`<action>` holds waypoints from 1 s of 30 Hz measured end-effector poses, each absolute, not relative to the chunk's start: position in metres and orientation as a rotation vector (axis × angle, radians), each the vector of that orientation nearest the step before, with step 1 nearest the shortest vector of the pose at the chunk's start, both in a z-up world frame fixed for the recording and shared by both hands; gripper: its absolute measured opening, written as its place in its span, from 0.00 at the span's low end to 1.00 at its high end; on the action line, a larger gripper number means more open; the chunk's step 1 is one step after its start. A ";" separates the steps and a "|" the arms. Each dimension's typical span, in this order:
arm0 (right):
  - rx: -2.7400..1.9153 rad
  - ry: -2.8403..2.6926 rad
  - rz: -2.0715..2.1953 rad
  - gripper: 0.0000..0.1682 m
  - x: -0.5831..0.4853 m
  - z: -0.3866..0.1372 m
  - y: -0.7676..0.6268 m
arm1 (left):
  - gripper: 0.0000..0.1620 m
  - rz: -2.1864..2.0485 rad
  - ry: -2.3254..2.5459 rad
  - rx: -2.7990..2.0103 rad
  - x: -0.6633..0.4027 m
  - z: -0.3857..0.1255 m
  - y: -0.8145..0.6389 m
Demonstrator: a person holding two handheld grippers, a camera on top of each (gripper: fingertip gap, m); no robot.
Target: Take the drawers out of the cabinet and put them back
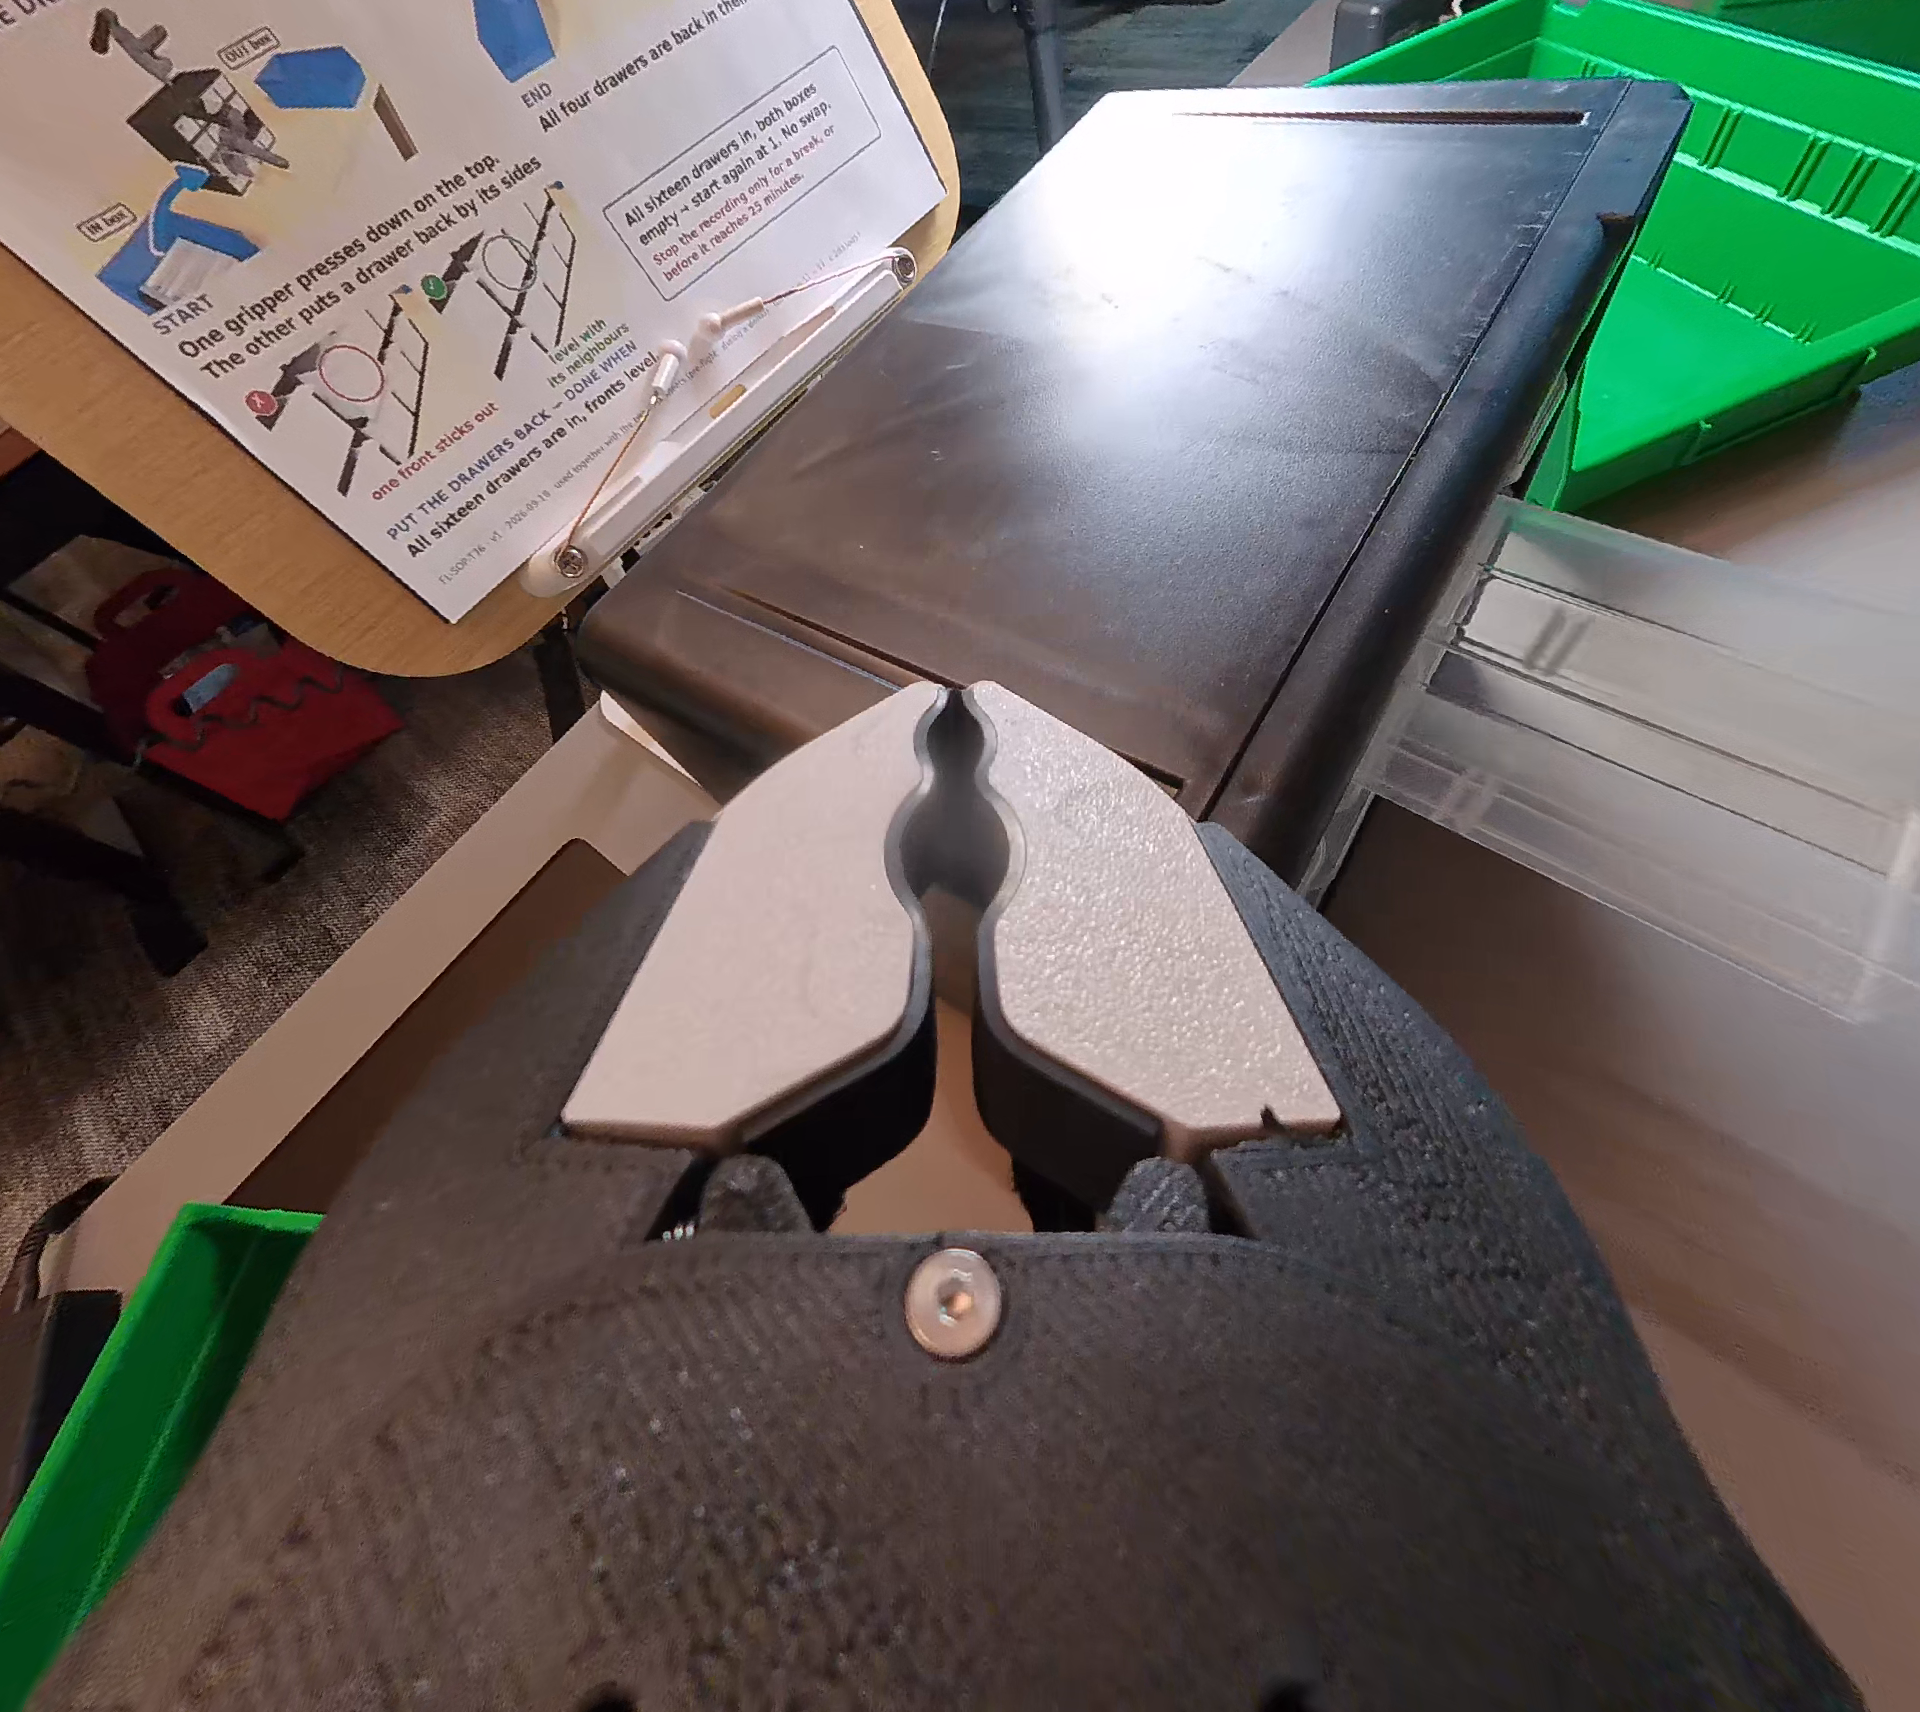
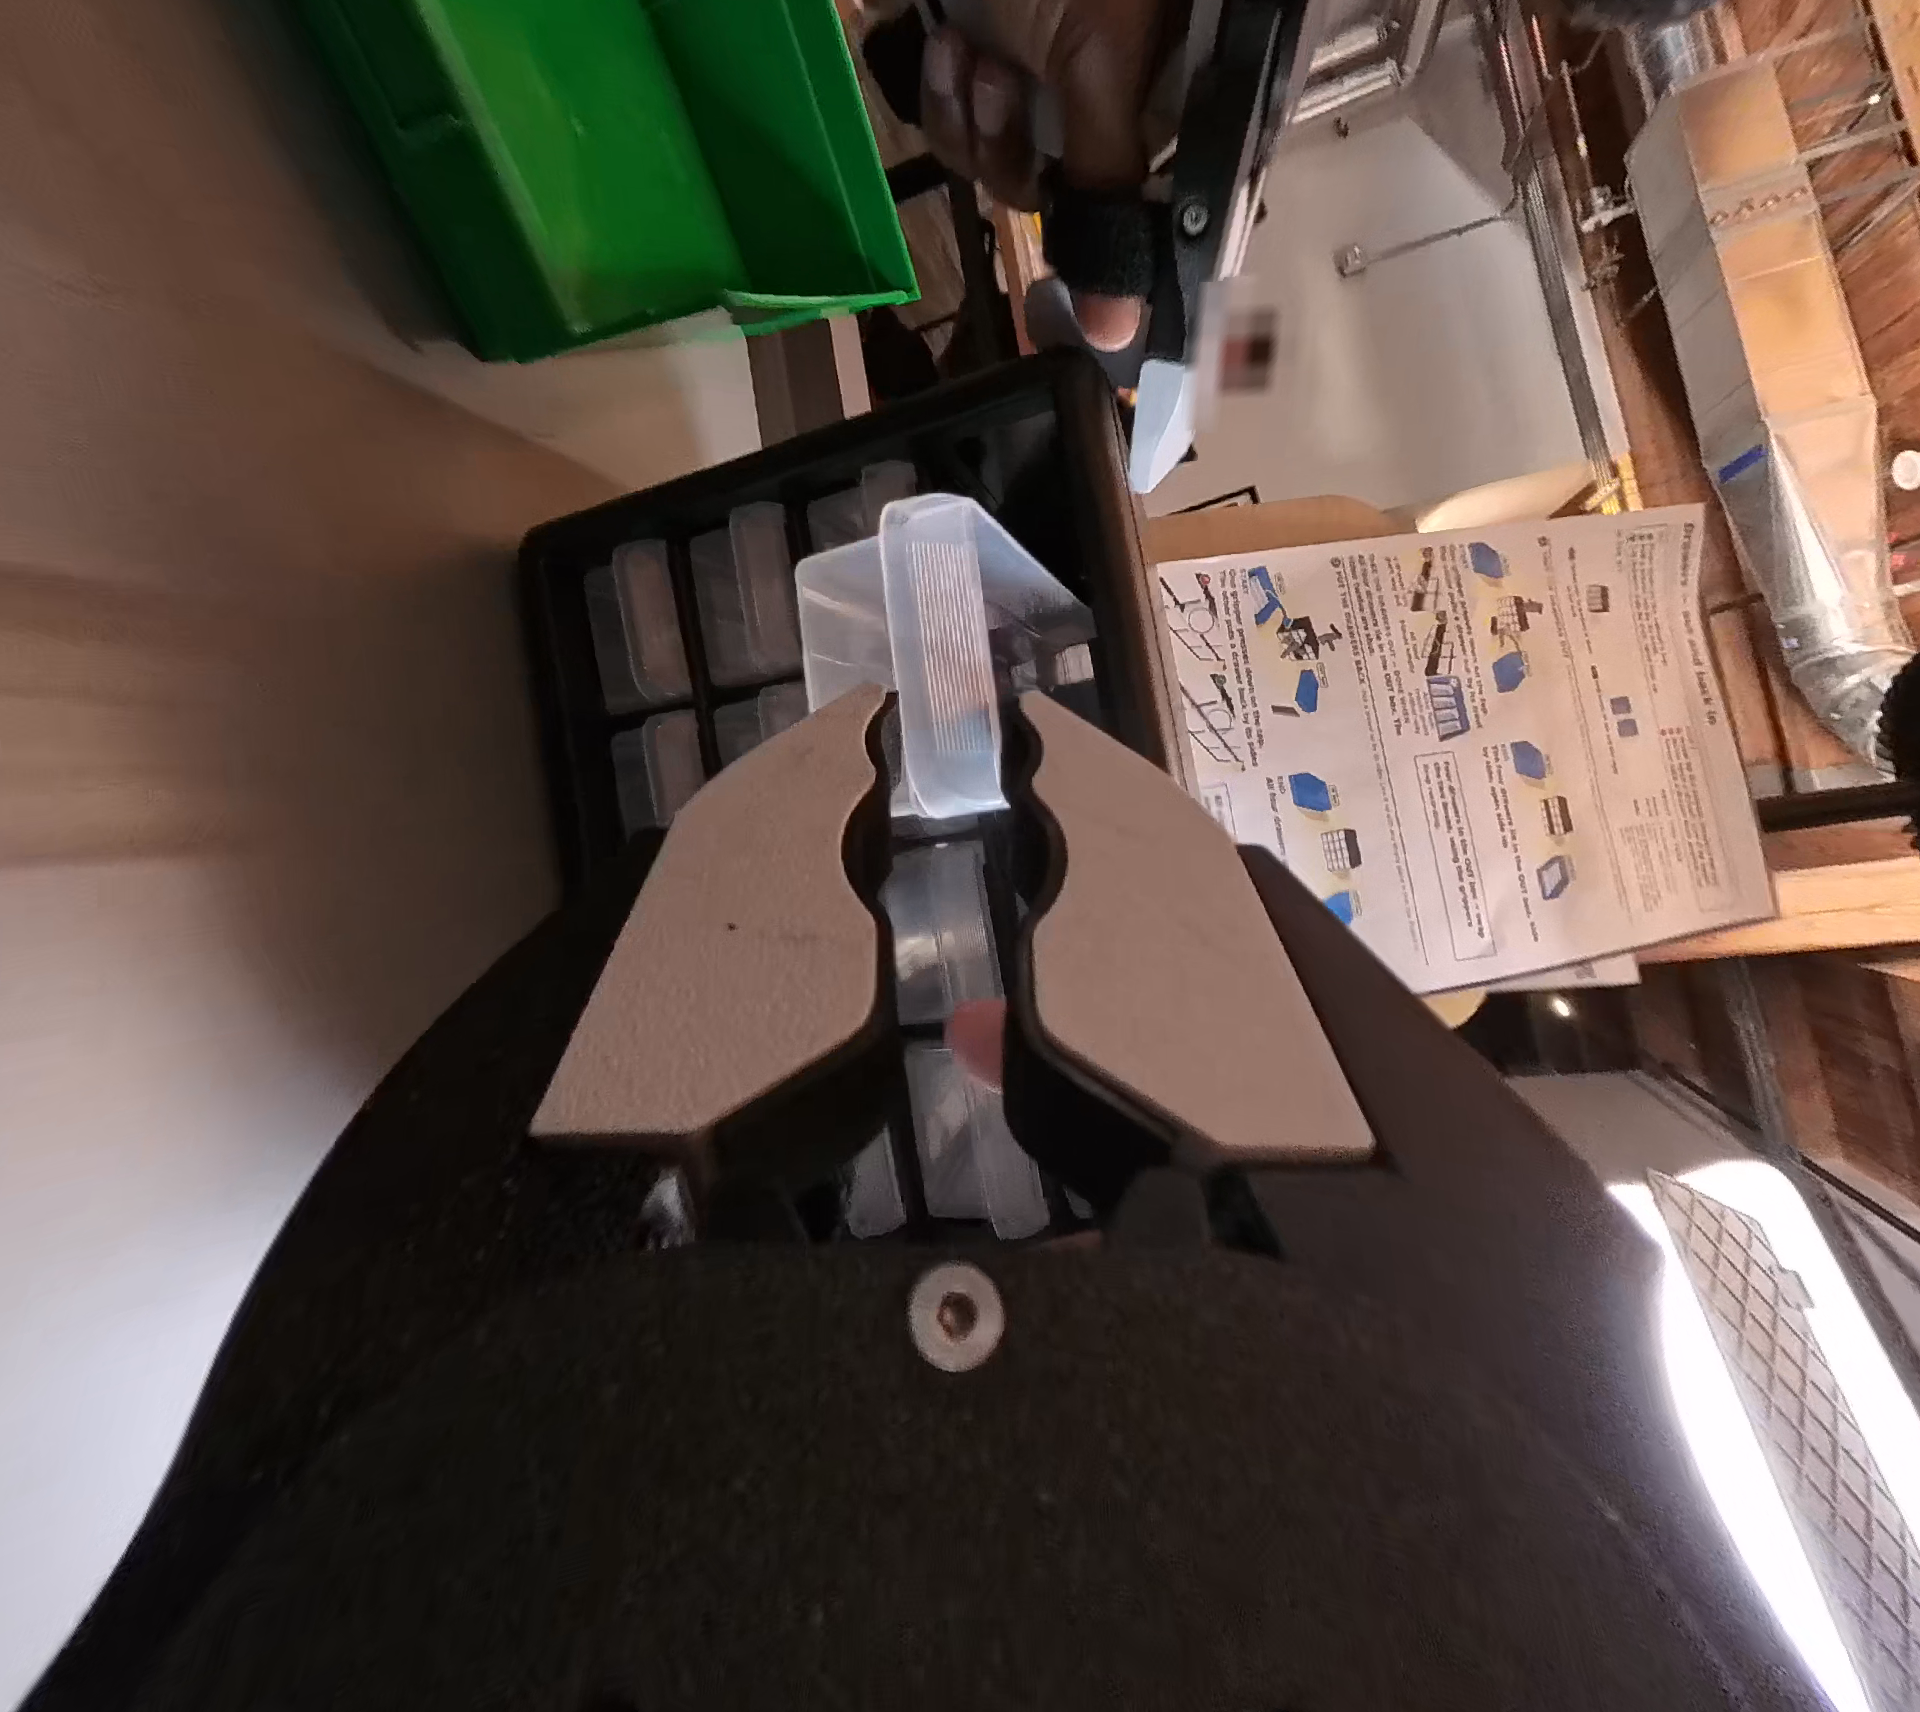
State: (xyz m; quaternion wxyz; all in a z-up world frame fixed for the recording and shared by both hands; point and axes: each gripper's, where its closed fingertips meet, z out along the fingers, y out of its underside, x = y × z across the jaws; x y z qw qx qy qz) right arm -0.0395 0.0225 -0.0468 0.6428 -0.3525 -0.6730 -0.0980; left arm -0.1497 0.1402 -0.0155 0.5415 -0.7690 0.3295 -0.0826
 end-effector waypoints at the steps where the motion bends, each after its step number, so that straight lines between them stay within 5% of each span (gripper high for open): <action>1: -0.798 -1.538 -0.199 0.10 -0.039 -0.045 0.017 | 0.00 -0.196 0.782 -1.827 -0.150 -0.016 0.140; 25: -1.283 -1.072 0.284 0.06 0.103 0.107 0.023 | 0.01 -0.217 0.760 -1.828 -0.150 -0.016 0.140; 30: -1.560 -0.913 0.072 0.03 0.161 0.070 0.094 | 0.00 -0.207 0.764 -1.828 -0.150 -0.016 0.140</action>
